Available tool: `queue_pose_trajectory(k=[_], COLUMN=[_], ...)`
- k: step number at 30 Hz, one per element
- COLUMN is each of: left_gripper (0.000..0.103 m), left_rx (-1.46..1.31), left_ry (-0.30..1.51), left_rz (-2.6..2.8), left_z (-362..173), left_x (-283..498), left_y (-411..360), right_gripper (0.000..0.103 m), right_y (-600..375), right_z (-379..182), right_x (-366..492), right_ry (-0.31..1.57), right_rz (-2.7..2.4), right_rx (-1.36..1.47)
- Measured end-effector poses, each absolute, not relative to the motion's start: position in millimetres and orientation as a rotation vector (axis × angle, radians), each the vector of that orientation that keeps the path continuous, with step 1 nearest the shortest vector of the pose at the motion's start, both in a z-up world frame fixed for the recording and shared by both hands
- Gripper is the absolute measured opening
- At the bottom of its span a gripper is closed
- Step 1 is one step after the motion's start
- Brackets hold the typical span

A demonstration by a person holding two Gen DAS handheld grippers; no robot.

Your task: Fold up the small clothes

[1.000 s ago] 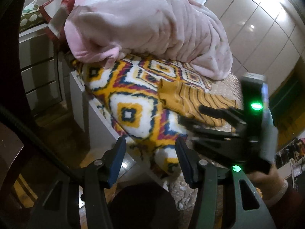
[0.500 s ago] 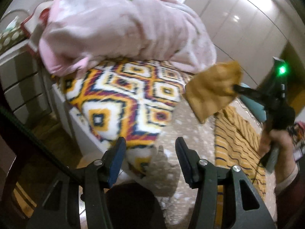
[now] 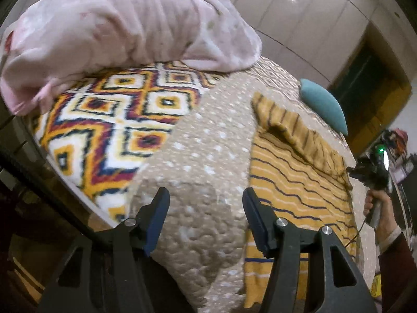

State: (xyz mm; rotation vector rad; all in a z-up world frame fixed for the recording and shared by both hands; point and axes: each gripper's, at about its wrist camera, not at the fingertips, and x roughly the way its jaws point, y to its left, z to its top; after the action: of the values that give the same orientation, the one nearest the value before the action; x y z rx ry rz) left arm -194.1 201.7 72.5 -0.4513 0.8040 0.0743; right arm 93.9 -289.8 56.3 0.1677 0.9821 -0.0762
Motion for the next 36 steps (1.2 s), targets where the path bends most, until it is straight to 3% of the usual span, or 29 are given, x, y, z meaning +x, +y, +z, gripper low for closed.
queue_pose_trajectory(k=[3, 13, 25, 27, 33, 34, 36], left_gripper=[0.059, 0.061, 0.062, 0.062, 0.062, 0.062, 0.064], left_rx=[-0.423, -0.344, -0.314, -0.327, -0.349, -0.340, -0.289], left_ry=[0.825, 0.873, 0.884, 0.887, 0.956, 0.973, 0.949], left_rz=[0.053, -0.019, -0.050, -0.028, 0.060, 0.074, 0.094], left_z=[72, 64, 65, 59, 22, 14, 11], left_x=[-186, -157, -16, 23, 98, 105, 107], left_y=[187, 138, 103, 106, 110, 109, 102], right_gripper=[0.039, 0.040, 0.041, 0.046, 0.048, 0.047, 0.015], right_y=[-306, -351, -297, -293, -286, -283, -279], right_z=[66, 81, 48, 42, 27, 24, 25], right_x=[73, 7, 77, 87, 118, 121, 121], right_ry=[0.972, 0.949, 0.959, 0.966, 0.973, 0.982, 0.984], right_rz=[-0.030, -0.004, 0.013, -0.004, -0.008, 0.009, 0.033], right_rx=[0.191, 0.167, 0.190, 0.160, 0.122, 0.114, 0.085])
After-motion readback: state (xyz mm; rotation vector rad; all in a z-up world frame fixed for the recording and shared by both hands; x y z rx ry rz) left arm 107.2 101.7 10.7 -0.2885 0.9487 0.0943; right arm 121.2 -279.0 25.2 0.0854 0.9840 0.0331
